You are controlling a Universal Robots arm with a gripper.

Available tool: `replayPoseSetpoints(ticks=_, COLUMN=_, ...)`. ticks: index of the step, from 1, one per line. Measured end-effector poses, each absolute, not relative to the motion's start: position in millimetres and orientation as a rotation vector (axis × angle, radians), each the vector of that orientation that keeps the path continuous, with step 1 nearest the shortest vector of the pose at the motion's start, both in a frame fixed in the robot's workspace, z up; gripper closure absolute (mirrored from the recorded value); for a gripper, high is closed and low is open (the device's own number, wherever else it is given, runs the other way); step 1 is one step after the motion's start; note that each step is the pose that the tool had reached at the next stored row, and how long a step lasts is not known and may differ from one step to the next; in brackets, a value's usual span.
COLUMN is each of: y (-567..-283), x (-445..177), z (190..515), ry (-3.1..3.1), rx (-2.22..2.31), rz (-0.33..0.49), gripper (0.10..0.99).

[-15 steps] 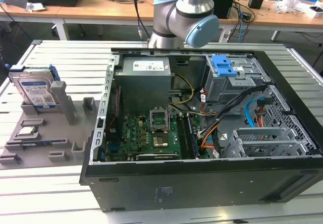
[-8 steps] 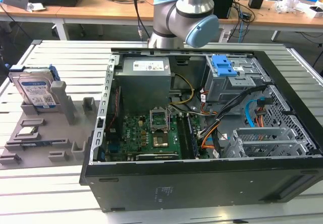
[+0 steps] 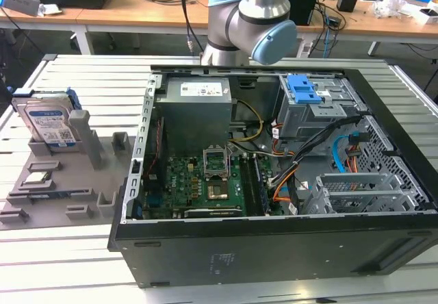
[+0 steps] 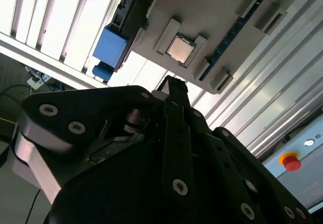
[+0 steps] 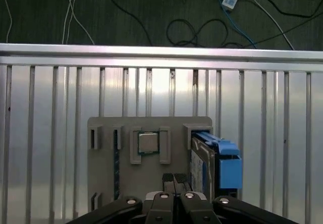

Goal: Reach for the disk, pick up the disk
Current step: 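Pick up the disk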

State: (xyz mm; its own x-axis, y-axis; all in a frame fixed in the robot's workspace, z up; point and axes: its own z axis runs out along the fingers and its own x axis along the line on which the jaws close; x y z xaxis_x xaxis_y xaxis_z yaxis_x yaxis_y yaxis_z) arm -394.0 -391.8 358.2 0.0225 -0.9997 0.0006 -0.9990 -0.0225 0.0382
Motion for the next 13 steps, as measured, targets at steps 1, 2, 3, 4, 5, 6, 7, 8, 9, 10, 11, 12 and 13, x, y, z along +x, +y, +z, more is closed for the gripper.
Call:
replayPoseSetpoints(ticks=1, y=-391.8, x=-394.0, z=358.1, ry=-2.177, rx=2.226, rz=-0.041, gripper=0.98)
replayPoseSetpoints(ticks=2, y=-391.8, x=-394.0, z=358.1, ry=-2.177, rx=2.226, rz=-0.041, gripper=0.98)
replayPoseSetpoints(ticks=3, y=-391.8, x=-394.0, z=358.1, ry=-2.177, rx=2.226, rz=-0.041, gripper=0.98)
replayPoseSetpoints(ticks=4, y=-391.8, x=-394.0, z=358.1, ry=-2.177, rx=2.226, rz=-0.041, gripper=0.98)
replayPoseSetpoints(ticks=5, y=-391.8, x=-394.0, z=358.1, ry=-2.177, rx=2.226, rz=-0.041, gripper=0.918)
replayPoseSetpoints(ticks=6, y=-391.8, x=-394.0, z=358.1, ry=-2.177, rx=2.226, rz=-0.041, gripper=0.792)
replayPoseSetpoints(ticks=7, y=-391.8, x=-394.1, z=358.1, ry=-2.178, rx=2.225, rz=-0.041, gripper=0.729)
replayPoseSetpoints(ticks=8, y=-391.9, x=-394.0, z=358.1, ry=-2.178, rx=2.225, rz=-0.041, gripper=0.671)
replayPoseSetpoints(ticks=9, y=-391.9, x=-394.0, z=358.1, ry=-2.178, rx=2.225, rz=-0.041, gripper=0.608)
replayPoseSetpoints(ticks=10, y=-391.8, x=-394.0, z=358.2, ry=-2.178, rx=2.225, rz=-0.041, gripper=0.541)
replayPoseSetpoints(ticks=11, y=-391.8, x=-394.0, z=358.1, ry=-2.178, rx=2.225, rz=-0.041, gripper=0.541)
replayPoseSetpoints(ticks=12, y=-391.8, x=-394.0, z=358.1, ry=-2.178, rx=2.225, rz=-0.041, gripper=0.541)
replayPoseSetpoints(ticks=13, y=-391.8, x=-394.0, z=358.1, ry=-2.178, rx=2.225, rz=-0.041, gripper=0.541)
